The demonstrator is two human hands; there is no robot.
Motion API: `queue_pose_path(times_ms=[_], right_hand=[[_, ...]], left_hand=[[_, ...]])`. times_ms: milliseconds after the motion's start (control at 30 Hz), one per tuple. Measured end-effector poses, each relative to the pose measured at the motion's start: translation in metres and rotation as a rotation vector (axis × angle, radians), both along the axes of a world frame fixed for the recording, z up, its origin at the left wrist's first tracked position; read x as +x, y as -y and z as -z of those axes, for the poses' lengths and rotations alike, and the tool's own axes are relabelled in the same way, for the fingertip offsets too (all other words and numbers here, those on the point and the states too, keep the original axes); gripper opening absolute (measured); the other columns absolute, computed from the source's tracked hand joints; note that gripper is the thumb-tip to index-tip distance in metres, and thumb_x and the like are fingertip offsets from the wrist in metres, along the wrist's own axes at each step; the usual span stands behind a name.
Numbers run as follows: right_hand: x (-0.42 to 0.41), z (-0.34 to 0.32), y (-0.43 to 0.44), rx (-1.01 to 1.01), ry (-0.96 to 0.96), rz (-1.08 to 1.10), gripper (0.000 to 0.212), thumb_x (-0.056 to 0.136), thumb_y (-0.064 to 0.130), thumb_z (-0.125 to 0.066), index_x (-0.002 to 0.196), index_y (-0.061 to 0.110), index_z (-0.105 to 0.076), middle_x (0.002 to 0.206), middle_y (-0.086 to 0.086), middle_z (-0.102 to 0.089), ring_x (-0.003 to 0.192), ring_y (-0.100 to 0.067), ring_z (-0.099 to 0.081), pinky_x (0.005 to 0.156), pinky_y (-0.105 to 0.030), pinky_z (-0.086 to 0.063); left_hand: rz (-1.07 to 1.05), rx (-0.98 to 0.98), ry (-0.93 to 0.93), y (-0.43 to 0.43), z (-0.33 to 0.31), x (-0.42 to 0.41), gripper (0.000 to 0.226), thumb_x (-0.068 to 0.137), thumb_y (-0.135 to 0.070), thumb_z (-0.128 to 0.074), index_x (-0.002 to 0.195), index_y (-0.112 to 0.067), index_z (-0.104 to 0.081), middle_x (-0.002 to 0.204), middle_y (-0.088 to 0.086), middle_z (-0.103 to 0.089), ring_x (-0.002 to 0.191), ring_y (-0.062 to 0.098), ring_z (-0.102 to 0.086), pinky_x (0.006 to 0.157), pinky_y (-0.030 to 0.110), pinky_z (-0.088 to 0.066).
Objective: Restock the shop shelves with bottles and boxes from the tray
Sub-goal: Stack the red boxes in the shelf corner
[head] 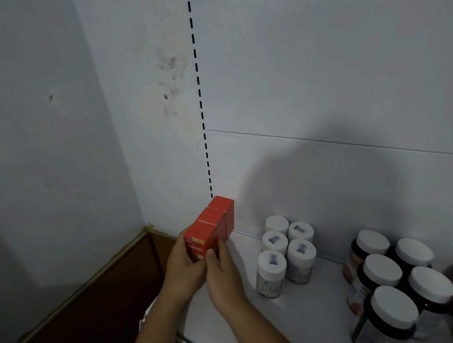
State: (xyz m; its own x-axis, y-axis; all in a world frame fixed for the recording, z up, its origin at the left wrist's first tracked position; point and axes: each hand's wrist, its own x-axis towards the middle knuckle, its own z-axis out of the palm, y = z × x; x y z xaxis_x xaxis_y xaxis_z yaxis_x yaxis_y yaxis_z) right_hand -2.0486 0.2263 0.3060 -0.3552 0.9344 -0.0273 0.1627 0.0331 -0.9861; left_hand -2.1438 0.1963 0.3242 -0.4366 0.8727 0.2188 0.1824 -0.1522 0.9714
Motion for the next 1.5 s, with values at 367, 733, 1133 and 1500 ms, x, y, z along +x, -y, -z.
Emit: queue_pose_path(times_ms=[367,733,1133,1500], right_hand=[[0.001,0.0,0.003,0.006,0.016,-0.006,0.056,0.112,0.041,-0.038,0.165,0.032,-0.025,0.159,0.006,-0.046,0.142,-0.013,-0.047,0.112,-0.024,-0.036],[0.025,-0.022,0.034,-0.001,-0.031,-0.077,0.042,0.112,0.037,-0.042,0.148,0.05,-0.026,0.145,0.021,-0.042,0.119,0.017,-0.043,0.094,-0.002,-0.031],[0.121,-0.071,0.101,0.21,0.164,-0.366,0.05,0.106,0.044,-0.053,0.141,0.063,-0.022,0.132,0.044,-0.036,0.119,0.028,-0.036,0.106,-0.007,-0.029],[0.244,-0.084,0.184,0.663,0.556,-0.699,0.084,0.1,0.068,-0.045,0.165,0.035,-0.003,0.175,0.007,0.003,0.162,-0.019,0.004,0.13,-0.05,-0.009]], left_hand=[[0.026,-0.038,0.008,0.001,-0.003,-0.004,0.062,0.089,-0.013,-0.082,0.143,-0.024,-0.055,0.124,-0.003,-0.074,0.115,0.016,-0.072,0.094,0.036,-0.061],[-0.049,-0.132,-0.036,0.016,-0.023,0.003,0.119,0.074,-0.013,-0.095,0.166,-0.026,-0.02,0.159,-0.009,-0.038,0.135,0.005,-0.048,0.098,0.016,-0.05],[-0.329,-0.312,-0.928,0.157,-0.04,0.043,0.08,0.095,-0.073,-0.05,0.163,-0.039,-0.026,0.167,-0.013,-0.034,0.153,0.014,-0.033,0.124,0.05,-0.032],[-0.488,-0.546,-1.07,0.306,-0.059,0.171,0.079,0.094,-0.079,-0.042,0.161,-0.04,-0.023,0.165,-0.008,-0.038,0.152,0.018,-0.036,0.123,0.054,-0.033]])
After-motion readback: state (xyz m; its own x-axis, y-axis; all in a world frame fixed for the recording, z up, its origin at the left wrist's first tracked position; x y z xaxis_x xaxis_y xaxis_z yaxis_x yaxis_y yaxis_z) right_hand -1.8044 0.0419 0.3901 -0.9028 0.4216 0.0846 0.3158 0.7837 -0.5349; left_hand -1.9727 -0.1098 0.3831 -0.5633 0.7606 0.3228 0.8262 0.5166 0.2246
